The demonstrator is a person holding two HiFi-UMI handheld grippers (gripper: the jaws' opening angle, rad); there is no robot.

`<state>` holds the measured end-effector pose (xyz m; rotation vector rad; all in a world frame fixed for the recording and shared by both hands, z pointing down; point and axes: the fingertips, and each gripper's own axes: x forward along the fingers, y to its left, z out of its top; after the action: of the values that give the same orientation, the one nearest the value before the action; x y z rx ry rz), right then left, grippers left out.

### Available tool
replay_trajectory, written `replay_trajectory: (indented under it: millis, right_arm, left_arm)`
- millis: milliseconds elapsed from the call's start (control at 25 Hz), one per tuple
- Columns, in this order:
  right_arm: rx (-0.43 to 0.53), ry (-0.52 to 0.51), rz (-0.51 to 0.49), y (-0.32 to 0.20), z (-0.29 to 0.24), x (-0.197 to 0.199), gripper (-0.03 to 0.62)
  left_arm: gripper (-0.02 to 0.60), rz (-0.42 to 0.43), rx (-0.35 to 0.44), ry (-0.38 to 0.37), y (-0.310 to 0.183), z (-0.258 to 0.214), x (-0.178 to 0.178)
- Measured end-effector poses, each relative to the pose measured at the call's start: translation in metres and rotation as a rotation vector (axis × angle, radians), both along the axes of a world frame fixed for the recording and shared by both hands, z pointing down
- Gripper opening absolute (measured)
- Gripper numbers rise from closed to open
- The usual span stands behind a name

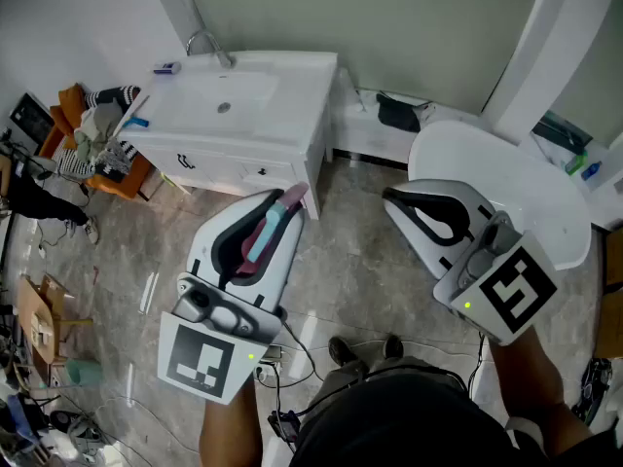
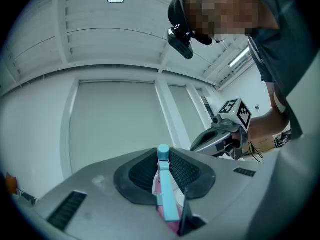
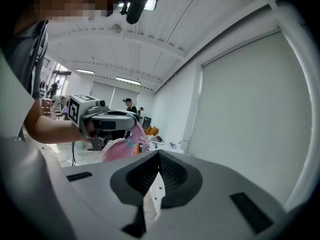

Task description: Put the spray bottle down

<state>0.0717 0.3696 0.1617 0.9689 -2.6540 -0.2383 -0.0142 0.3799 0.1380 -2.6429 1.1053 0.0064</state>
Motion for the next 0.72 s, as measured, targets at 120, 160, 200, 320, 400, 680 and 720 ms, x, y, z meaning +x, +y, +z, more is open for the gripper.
replay_trajectory:
  millis: [120,160,200,320,400,680,720]
  right_arm:
    - [0.003,0.001,0.000,-0.002,0.000,-0.005,0.008]
    - [0.002,0.001,0.001,-0.003,0.000,-0.007,0.008]
    - [0.000,0.001,0.003,-0.003,0.001,-0.008,0.008]
    - [-0.010,-0.003,0.009,-0.004,0.004,-0.009,0.009]
    - [-0.013,-0.006,0.007,-0.005,0.005,-0.013,0.009]
    - [-0.009,-0.001,-0.002,-0.008,0.004,-0.029,0.009]
    - [-0.012,-0.001,-0.001,-0.008,0.004,-0.025,0.009]
  left_arm:
    - [0.066,0.006,0.001,0.006,-0.003,-0.001,-0.004]
    - [0.066,0.007,0.001,0.006,-0.003,0.000,-0.006]
    - [0.064,0.009,0.001,0.006,-0.004,0.000,-0.007]
    - [0.065,0.015,0.002,0.010,-0.005,0.002,-0.008]
    - [0.064,0.018,0.000,0.013,-0.006,0.003,-0.011]
    - [0.065,0.022,0.007,0.030,-0.011,0.004,-0.024]
    - [0.066,0.022,0.007,0.030,-0.011,0.003,-0.021]
